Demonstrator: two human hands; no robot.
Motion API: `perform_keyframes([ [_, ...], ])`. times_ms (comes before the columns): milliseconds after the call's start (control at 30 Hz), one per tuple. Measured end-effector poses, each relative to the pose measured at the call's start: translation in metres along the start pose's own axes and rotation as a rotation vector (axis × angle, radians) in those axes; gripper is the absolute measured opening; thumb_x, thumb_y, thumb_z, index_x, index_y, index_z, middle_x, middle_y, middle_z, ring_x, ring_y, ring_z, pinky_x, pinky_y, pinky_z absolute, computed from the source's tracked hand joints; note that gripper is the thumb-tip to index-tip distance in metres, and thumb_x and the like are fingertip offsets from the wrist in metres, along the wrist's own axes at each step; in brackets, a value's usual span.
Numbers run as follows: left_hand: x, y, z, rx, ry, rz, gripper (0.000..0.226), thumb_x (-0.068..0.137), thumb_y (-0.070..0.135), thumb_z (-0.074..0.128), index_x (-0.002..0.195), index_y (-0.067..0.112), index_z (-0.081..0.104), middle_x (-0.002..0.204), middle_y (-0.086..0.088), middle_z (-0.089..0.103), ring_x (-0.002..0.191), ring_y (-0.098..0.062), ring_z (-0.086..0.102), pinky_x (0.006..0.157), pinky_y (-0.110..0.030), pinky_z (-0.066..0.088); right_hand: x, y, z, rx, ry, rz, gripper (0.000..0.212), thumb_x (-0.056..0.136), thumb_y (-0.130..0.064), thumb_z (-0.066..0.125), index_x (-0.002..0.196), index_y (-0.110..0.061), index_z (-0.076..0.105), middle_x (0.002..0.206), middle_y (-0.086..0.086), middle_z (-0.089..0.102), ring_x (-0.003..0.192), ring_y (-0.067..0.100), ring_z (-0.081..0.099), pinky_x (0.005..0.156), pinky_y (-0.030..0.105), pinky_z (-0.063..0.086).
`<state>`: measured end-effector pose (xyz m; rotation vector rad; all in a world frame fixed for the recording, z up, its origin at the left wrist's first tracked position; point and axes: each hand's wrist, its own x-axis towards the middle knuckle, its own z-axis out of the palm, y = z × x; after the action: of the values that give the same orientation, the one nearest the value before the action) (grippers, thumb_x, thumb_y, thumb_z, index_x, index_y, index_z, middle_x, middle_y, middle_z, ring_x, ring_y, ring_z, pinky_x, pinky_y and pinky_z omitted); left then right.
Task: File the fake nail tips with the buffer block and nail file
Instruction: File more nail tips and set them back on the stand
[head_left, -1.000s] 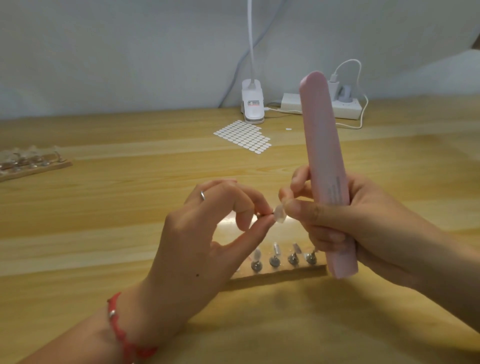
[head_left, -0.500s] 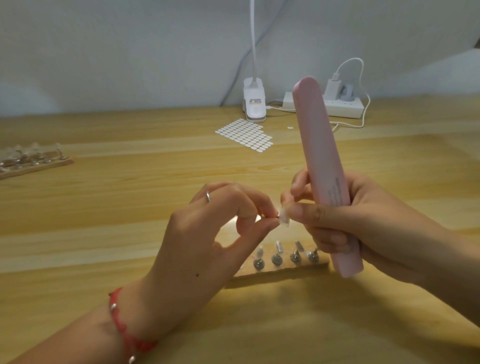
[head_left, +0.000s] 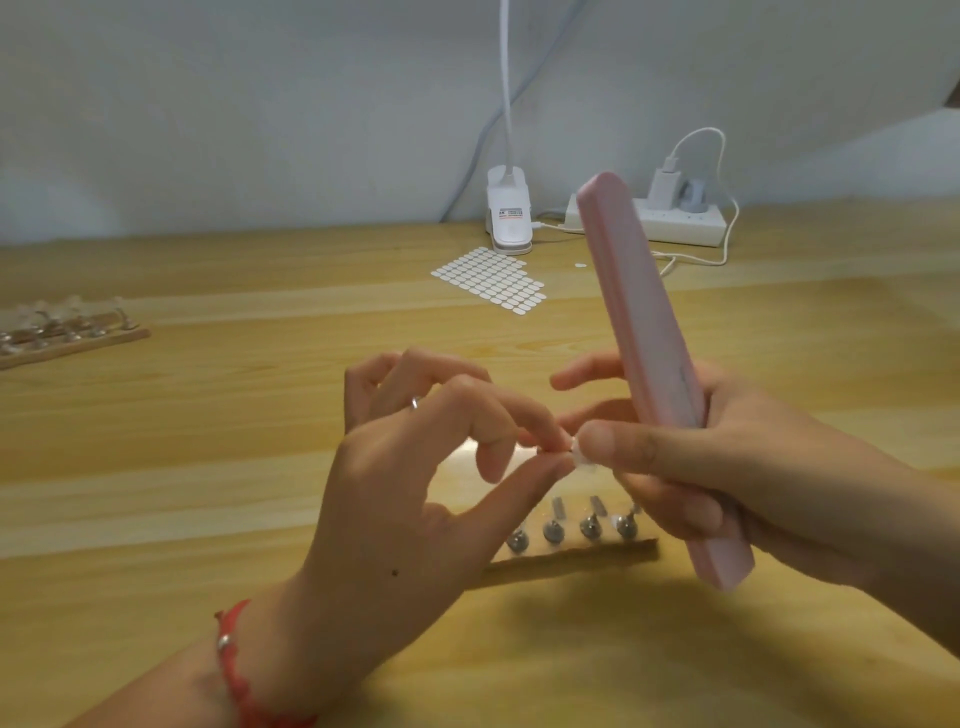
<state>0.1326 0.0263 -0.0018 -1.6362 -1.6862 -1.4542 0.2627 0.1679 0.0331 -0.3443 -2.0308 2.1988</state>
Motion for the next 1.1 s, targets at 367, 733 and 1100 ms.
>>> perform_keyframes([
  [367, -0.002, 0.003, 0.002, -0.031, 0.007, -0.063, 0.035, 0.080, 0.034, 0.069, 0.073, 0.028, 0.036, 0.088, 0.025, 0.066, 0.093, -0.003, 0.055, 0.087, -0.040, 0.037, 0.001, 0.003, 0.005, 0.007, -0.022, -0.009, 0.020, 0.075, -0.026, 0.072, 0.087, -0.030, 0.057, 0.046, -0.009, 0.052, 0.035, 0.005, 0.045, 0.046, 0.024, 0.029],
  [733, 0.001, 0.001, 0.004, -0.036, -0.047, -0.122, 0.008, 0.083, 0.037, 0.066, 0.090, 0.037, 0.061, 0.094, 0.020, 0.063, 0.099, -0.013, 0.057, 0.084, -0.048, 0.041, 0.001, 0.005, 0.007, 0.160, -0.016, -0.028, 0.016, 0.074, -0.024, 0.073, 0.082, -0.030, 0.059, 0.040, -0.008, 0.039, 0.031, 0.003, 0.035, 0.040, 0.012, 0.033],
  [1100, 0.002, -0.017, -0.005, -0.736, -0.225, -0.817, 0.027, 0.061, 0.045, 0.082, 0.083, 0.029, 0.079, 0.080, 0.009, 0.074, 0.074, 0.002, 0.064, 0.072, -0.012, 0.046, 0.012, -0.007, -0.039, -0.353, 0.399, -0.406, 0.038, 0.097, -0.054, 0.041, 0.123, -0.035, 0.061, 0.083, -0.007, 0.061, 0.062, 0.005, 0.053, 0.055, 0.021, 0.047],
])
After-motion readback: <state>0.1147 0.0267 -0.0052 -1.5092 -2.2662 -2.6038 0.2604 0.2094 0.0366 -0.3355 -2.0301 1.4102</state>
